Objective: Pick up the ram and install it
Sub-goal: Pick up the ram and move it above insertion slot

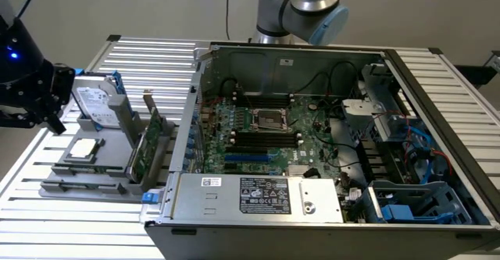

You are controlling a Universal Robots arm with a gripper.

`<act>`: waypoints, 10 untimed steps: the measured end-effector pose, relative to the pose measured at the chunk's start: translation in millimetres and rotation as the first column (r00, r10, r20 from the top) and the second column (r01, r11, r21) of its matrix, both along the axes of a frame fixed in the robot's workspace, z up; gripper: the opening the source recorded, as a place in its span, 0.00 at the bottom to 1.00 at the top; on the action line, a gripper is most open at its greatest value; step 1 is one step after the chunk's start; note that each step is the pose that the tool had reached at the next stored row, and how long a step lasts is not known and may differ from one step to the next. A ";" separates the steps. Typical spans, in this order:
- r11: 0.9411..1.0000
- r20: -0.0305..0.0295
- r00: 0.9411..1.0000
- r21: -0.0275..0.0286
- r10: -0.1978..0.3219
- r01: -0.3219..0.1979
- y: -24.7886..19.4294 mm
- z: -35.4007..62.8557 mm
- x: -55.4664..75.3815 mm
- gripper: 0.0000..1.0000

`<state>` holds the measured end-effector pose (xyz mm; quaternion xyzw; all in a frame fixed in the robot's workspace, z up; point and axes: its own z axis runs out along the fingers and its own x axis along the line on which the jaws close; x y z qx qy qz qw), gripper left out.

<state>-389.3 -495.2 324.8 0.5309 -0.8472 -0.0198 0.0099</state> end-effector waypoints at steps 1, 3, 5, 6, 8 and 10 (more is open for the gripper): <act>1.000 0.000 1.000 0.000 0.018 -0.018 0.0 -0.4 0.0 0.11; 0.999 0.000 0.999 0.000 0.054 -0.054 0.0 -1.3 0.0 0.11; 0.996 0.000 0.996 0.000 0.090 -0.090 0.0 -2.0 0.0 0.11; 0.994 0.000 0.994 0.000 0.108 -0.108 0.0 -2.5 0.0 0.11; 0.990 0.000 0.990 0.000 0.144 -0.144 0.0 -3.3 0.0 0.11; 0.984 0.000 0.984 0.000 0.181 -0.181 0.0 -4.1 0.0 0.11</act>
